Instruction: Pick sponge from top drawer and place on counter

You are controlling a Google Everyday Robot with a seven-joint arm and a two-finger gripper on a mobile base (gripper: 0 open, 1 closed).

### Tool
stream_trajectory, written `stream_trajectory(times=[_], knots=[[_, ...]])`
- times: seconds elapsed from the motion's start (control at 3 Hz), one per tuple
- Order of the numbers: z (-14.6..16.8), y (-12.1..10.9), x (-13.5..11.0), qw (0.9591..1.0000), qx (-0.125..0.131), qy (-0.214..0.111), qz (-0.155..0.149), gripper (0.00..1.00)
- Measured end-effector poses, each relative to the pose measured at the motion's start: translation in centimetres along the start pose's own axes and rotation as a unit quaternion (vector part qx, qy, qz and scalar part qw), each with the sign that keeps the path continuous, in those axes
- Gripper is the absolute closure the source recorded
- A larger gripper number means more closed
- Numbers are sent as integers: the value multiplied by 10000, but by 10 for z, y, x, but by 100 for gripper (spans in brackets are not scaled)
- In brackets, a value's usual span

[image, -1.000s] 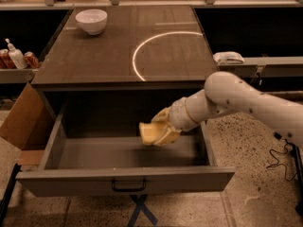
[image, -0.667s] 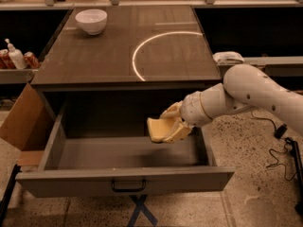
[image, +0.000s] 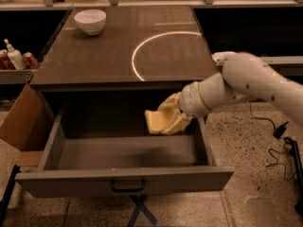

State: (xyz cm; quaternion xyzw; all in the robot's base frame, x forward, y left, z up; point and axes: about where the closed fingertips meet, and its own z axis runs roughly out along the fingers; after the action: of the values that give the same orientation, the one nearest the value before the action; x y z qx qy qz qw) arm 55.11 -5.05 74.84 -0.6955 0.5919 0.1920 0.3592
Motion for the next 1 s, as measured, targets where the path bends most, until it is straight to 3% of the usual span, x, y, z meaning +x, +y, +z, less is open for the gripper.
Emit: stream_trajectory(times=[0.33,0.67,1.0], knots=[[-35,-24,-45,9985,113,79,-522,100],[-71,-50,-90,9936,305,218,-1067,100],[-86,-80,-112,9891,525,401,-1312,100]])
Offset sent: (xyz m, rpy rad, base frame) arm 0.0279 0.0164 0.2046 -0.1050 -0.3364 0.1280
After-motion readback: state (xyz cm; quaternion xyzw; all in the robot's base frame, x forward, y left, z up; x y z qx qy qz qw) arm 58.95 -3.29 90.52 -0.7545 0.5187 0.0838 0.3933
